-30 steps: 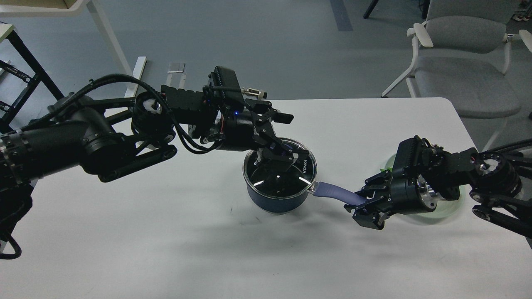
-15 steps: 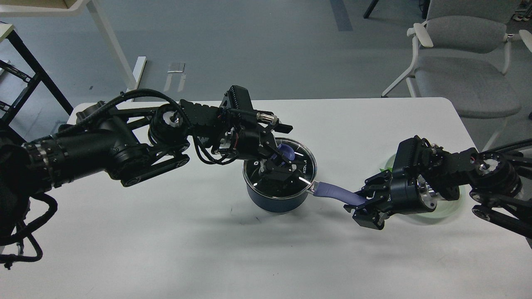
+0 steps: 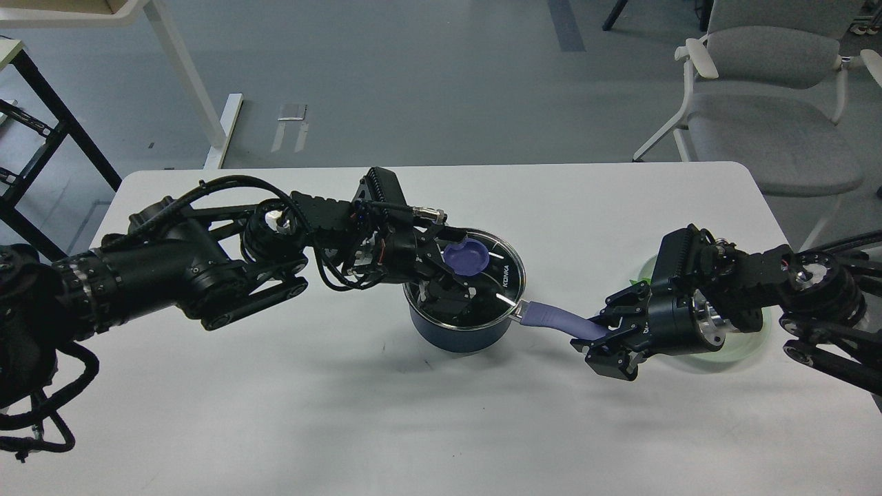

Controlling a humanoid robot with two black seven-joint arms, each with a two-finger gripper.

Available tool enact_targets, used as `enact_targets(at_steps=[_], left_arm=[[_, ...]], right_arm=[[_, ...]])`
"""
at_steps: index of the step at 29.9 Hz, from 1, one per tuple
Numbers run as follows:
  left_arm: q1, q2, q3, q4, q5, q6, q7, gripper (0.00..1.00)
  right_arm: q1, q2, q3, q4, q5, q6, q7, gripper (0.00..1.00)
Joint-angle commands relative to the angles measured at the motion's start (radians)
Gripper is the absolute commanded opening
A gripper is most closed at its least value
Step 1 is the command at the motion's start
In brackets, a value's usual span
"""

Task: Open pot lid
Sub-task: 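Reach the left gripper over the pot and grasp the purple lid knob, then lift the glass lid off the pot with the left gripper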

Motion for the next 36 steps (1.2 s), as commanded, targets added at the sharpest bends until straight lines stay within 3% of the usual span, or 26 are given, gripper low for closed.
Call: enact_targets(at_steps=[1, 2, 5, 9, 20, 30, 36], left_arm=[[0.0, -0.008, -0.001, 0.0, 0.001, 0.002, 0.0, 0.73], [0.0, -0.013, -0.001, 0.0, 0.001, 0.005, 0.0, 0.65], [0.0, -0.016, 0.002, 0.0, 0.003, 0.029, 0.0, 0.57], [0.0, -0.016, 0.002, 0.0, 0.006, 0.046, 0.0, 0.33], [-0.062, 0.061, -0.004, -0.084, -0.003, 0.049, 0.0, 0.33], [-0.052, 0.412, -0.003, -0.284, -0.077, 0.06, 0.0, 0.34], [0.059, 0.604, 0.0, -0.308, -0.092, 0.164, 0.0, 0.34]], right_arm=[[0.0, -0.001, -0.001, 0.0, 0.0, 0.0, 0.0, 0.31], [0.0, -0.001, -0.001, 0.0, 0.0, 0.0, 0.0, 0.31], [0.0, -0.001, -0.001, 0.0, 0.0, 0.0, 0.0, 0.31], [0.0, -0.001, -0.001, 0.0, 0.002, 0.0, 0.0, 0.31], [0.0, -0.004, 0.0, 0.0, 0.003, 0.0, 0.0, 0.31], [0.0, -0.004, 0.0, 0.0, 0.003, 0.0, 0.0, 0.31], [-0.002, -0.004, 0.0, 0.0, 0.003, 0.0, 0.0, 0.31]])
